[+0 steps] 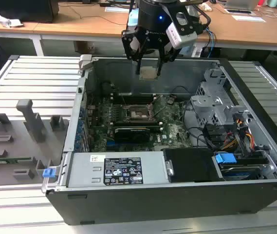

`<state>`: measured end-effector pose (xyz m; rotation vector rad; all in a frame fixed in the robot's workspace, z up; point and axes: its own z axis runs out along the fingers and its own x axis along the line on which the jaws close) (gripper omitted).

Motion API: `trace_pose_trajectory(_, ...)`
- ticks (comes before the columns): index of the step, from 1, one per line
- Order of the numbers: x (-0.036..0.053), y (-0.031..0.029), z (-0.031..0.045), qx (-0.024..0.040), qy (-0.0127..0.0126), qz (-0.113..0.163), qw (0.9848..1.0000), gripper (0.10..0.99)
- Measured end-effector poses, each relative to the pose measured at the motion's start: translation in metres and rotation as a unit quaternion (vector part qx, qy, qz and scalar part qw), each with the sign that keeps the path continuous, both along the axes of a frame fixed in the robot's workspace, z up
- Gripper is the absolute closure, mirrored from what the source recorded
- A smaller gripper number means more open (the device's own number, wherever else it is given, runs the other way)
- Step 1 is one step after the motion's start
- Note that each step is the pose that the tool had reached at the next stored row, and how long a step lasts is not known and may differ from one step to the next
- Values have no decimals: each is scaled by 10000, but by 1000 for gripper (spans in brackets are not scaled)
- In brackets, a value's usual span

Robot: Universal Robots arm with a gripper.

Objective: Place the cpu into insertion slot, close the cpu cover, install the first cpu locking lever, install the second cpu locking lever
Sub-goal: 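Place the cpu into insertion slot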

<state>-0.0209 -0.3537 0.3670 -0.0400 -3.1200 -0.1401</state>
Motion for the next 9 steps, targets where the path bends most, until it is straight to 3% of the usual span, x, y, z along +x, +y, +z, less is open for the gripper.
trace_pose_trajectory(9,0,0,0,0,0,-41,10000,545)
